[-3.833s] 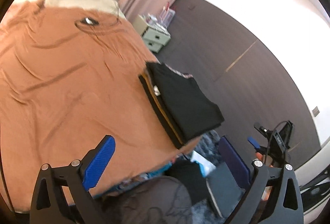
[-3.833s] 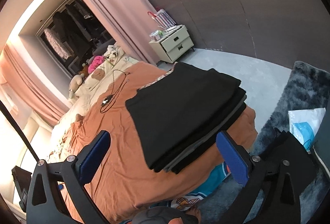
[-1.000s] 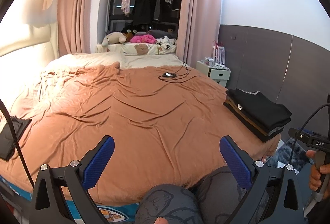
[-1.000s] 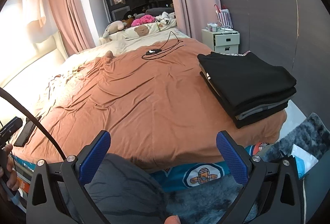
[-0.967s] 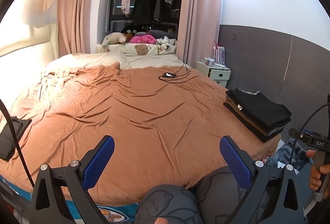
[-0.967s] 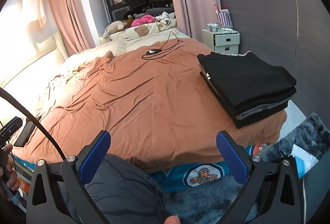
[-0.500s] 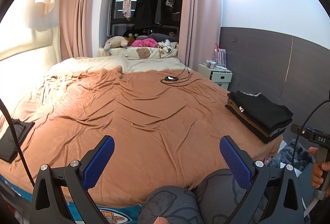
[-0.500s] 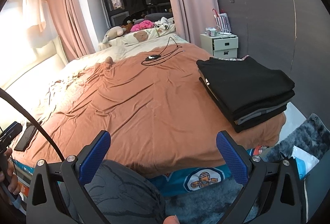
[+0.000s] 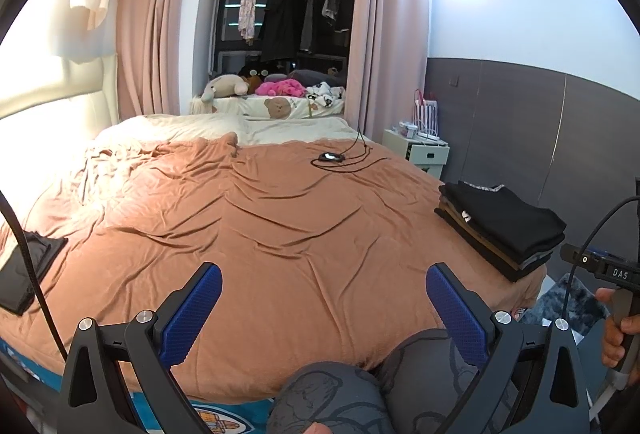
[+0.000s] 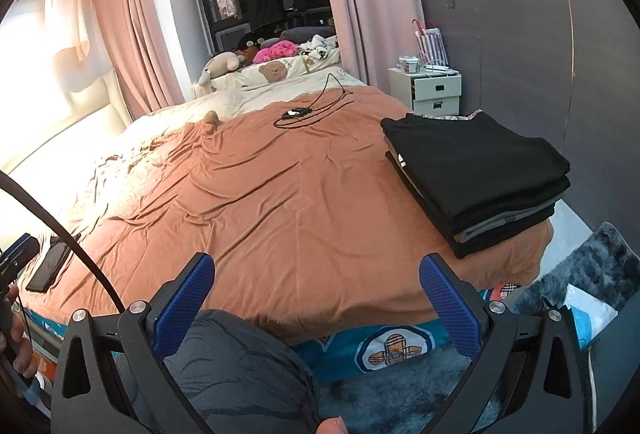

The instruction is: Fold small clothes

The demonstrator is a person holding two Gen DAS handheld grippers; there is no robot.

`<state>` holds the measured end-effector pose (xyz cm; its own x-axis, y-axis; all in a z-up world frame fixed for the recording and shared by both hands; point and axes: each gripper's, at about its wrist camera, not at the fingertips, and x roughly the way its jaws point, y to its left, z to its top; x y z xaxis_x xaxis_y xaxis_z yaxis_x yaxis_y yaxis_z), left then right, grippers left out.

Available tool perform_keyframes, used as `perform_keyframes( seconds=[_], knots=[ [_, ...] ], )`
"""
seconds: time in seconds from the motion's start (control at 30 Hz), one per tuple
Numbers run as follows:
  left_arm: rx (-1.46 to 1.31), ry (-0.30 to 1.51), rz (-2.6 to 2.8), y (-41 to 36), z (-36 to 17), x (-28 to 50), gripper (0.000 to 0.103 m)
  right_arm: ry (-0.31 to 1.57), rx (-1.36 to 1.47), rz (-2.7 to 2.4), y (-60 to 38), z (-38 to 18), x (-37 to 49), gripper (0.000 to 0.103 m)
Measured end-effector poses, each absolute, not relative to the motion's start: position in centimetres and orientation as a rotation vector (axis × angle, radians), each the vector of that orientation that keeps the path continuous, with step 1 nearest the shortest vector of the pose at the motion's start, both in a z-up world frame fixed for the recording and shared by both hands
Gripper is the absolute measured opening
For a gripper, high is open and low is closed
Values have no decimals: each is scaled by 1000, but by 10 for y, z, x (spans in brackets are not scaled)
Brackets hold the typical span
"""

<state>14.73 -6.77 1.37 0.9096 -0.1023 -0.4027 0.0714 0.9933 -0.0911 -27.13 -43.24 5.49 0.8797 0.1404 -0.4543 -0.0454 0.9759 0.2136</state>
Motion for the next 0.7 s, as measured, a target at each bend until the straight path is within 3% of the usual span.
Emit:
perform_keyframes(
  seconds=[0.7],
  knots=[
    [-79, 400, -88, -66, 16, 143, 103, 482, 197, 109, -439, 55, -272, 102]
  ],
)
